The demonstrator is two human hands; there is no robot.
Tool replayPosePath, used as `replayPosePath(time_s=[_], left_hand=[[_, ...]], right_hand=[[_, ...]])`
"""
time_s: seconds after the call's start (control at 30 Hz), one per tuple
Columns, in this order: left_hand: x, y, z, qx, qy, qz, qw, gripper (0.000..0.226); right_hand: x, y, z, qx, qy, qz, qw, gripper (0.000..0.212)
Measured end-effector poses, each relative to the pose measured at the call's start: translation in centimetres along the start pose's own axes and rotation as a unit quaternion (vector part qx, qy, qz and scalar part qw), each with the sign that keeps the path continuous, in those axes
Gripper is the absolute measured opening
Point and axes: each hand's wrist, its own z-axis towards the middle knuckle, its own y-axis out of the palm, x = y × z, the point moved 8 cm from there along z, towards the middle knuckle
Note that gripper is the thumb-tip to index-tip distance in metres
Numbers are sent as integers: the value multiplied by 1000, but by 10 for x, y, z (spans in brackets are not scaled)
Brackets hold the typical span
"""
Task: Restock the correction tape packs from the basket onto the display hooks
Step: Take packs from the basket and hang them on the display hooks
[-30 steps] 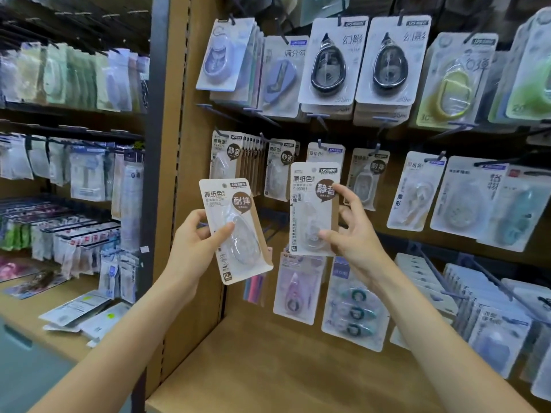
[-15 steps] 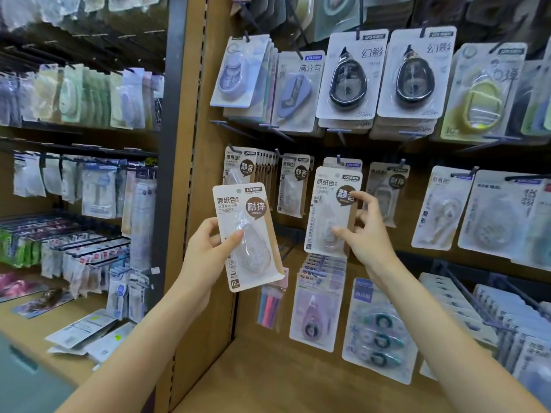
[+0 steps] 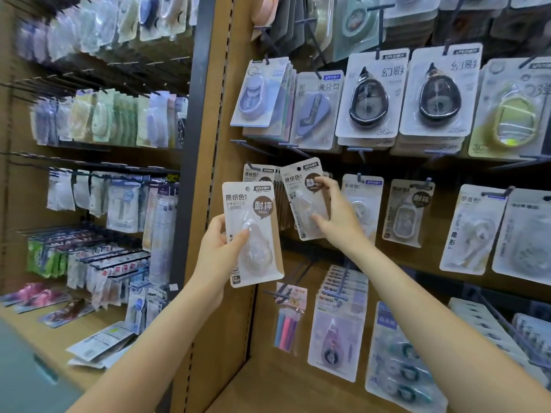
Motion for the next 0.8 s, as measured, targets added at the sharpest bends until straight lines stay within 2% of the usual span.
replayPosePath(time_s=[0.13,0.27,0.43,0.5,0.53,0.6,0.63,0.67,0.7,0.73,0.8], left_hand=[[-5,-16,2,7,-16,1,1000,30],[-10,-22,1,-12,-18,8,1000,31],[-15,-24,-1,-41,-23,14,999,33],[-15,-26,-1,-54,-24,15,998,31],[-14,-28,-1,-57,-23,14,998,31],[-15,-33,1,-54,-26,0,998,31],[-16,-36,3,-50,-32,-12,998,31],[-19,-37,4,-47,-40,-27,998,30],[-21,-36,5,-46,-46,-41,997,30],[-24,-35,6,-46,-52,-48,996,31],[-28,-26,7,-54,-60,-49,996,33]], right_hand=[[-2,21,6,7,7,3,1000,67],[9,32,0,-18,46,-19,999,66],[30,34,27,-32,136,-69,988,63],[44,36,36,-55,196,-133,970,64],[44,35,37,-49,199,-197,959,63],[24,27,30,26,124,-292,948,55],[9,27,20,64,74,-269,958,49],[-2,29,4,63,46,-195,978,45],[-10,39,-12,17,34,-78,996,43],[-20,53,-30,-67,39,54,995,46],[-39,80,-65,-217,74,250,941,59]])
